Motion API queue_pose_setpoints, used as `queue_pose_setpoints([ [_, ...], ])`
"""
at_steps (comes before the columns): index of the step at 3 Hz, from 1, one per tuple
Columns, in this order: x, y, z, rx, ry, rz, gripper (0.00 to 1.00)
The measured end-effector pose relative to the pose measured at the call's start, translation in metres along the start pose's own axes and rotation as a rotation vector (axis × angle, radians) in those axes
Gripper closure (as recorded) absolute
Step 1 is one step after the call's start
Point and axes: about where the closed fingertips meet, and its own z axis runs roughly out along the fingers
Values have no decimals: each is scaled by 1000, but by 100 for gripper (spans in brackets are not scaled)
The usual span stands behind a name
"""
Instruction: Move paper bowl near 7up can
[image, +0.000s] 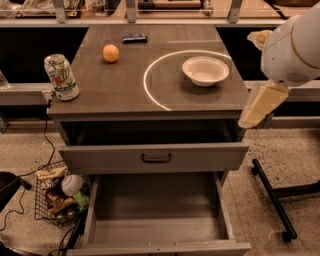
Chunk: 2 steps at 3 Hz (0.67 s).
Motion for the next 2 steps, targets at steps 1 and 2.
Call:
queue_pose_setpoints([
  [1,-18,-35,11,125,-57,-50,0],
  [2,-23,-44,8,164,-70,-52,0],
])
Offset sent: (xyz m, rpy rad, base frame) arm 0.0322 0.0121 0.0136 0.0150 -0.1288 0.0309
